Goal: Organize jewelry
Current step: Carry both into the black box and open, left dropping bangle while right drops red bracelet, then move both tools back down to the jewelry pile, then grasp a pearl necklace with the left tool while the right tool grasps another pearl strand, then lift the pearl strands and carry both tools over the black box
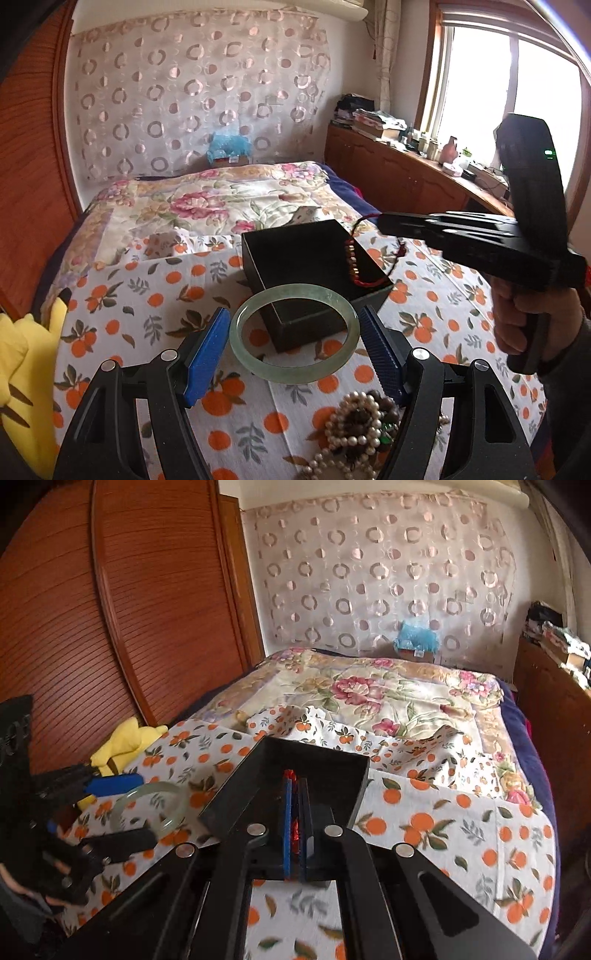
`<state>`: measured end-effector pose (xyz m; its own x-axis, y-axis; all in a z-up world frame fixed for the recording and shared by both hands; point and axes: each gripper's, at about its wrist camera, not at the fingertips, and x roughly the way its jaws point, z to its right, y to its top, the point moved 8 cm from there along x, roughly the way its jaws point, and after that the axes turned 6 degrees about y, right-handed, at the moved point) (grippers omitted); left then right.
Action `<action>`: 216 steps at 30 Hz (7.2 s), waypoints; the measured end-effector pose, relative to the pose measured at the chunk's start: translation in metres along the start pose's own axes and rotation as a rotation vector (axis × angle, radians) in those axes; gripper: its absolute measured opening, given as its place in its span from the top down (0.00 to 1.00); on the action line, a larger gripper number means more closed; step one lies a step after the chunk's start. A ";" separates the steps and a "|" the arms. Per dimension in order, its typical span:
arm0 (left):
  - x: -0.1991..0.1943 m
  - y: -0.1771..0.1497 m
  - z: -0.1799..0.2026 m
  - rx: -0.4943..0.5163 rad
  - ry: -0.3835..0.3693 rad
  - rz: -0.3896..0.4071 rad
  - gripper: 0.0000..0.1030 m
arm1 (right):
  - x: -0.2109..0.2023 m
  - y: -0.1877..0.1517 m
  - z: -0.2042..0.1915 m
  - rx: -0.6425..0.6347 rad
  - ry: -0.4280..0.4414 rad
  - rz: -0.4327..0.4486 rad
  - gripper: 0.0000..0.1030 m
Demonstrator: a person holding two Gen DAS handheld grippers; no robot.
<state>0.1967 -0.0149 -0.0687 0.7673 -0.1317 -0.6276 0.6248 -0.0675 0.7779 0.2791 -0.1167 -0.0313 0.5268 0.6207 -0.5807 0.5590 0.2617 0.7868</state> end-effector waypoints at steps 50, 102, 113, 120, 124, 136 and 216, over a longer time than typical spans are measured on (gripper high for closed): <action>0.020 -0.015 0.021 0.057 0.034 -0.048 0.25 | -0.062 -0.102 -0.004 0.057 -0.024 0.021 0.65; -0.018 -0.138 0.039 0.113 0.079 -0.183 0.77 | -0.078 -0.194 -0.057 0.036 -0.083 -0.060 0.54; -0.027 -0.131 0.035 0.071 0.029 -0.145 0.94 | -0.078 -0.188 -0.058 0.025 -0.068 -0.062 0.54; -0.055 -0.103 0.024 0.020 0.026 -0.038 0.94 | -0.070 -0.171 -0.062 0.008 -0.028 -0.066 0.54; -0.069 -0.087 0.020 0.011 0.027 0.013 0.94 | -0.056 -0.162 -0.062 0.011 -0.007 -0.087 0.55; -0.077 -0.043 0.020 0.056 0.034 0.081 0.94 | -0.032 -0.151 -0.058 0.045 0.052 -0.152 0.89; -0.097 0.130 0.020 0.091 0.111 0.281 0.94 | -0.139 0.088 -0.053 -0.125 -0.039 0.216 0.95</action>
<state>0.2006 -0.0304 0.0938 0.9222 -0.0496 -0.3836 0.3746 -0.1323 0.9177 0.2213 -0.1412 0.1301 0.6513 0.6434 -0.4024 0.3487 0.2172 0.9117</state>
